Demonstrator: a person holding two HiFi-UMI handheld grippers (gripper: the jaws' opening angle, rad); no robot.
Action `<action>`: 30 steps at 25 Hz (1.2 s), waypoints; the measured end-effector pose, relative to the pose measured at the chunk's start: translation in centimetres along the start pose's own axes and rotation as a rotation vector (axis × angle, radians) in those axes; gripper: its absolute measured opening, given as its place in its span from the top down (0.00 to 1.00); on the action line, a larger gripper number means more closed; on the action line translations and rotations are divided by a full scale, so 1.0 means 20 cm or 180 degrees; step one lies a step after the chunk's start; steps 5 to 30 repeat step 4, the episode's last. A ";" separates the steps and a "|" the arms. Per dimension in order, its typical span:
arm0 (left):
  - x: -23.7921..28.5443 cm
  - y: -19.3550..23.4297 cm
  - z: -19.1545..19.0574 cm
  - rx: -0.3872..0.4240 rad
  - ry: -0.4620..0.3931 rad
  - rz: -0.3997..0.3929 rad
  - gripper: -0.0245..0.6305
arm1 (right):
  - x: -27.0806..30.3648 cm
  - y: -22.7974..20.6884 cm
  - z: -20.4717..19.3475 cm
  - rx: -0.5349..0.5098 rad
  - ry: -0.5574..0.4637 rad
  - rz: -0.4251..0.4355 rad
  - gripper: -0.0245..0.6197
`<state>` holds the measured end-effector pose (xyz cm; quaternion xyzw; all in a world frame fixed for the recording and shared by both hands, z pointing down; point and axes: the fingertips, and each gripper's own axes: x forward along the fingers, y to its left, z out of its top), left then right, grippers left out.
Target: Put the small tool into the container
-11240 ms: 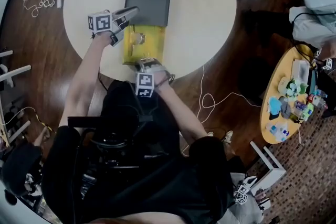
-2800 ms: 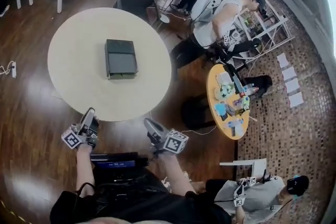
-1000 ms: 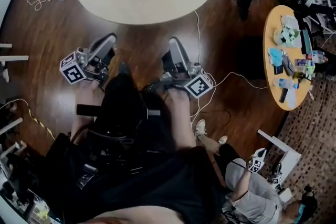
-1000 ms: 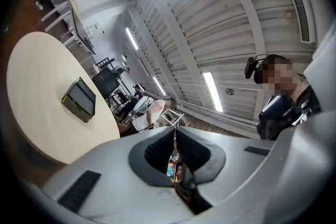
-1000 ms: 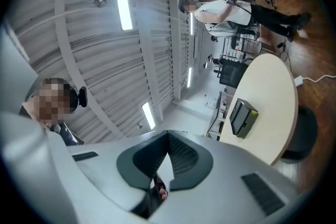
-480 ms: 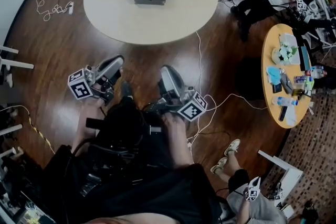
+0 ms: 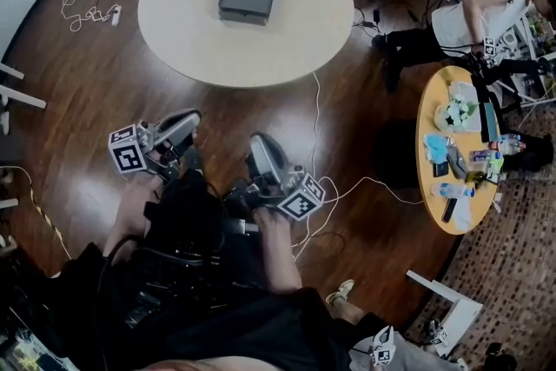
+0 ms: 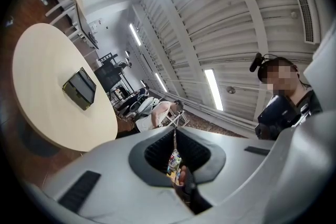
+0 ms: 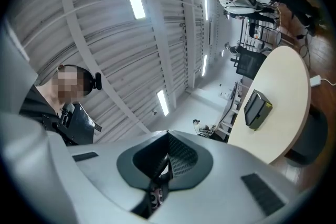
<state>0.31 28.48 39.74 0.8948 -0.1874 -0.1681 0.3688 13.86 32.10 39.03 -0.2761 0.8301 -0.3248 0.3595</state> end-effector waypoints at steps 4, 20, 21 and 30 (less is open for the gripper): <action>0.03 -0.01 -0.03 -0.0014 -0.0010 -0.0028 0.96 | -0.07 -0.01 0.02 -0.0023 -0.0025 -0.0026 1.00; 0.03 -0.01 -0.03 -0.0014 -0.0010 -0.0028 0.96 | -0.07 -0.01 0.02 -0.0023 -0.0025 -0.0026 1.00; 0.03 -0.01 -0.03 -0.0014 -0.0010 -0.0028 0.96 | -0.07 -0.01 0.02 -0.0023 -0.0025 -0.0026 1.00; 0.03 -0.01 -0.03 -0.0014 -0.0010 -0.0028 0.96 | -0.07 -0.01 0.02 -0.0023 -0.0025 -0.0026 1.00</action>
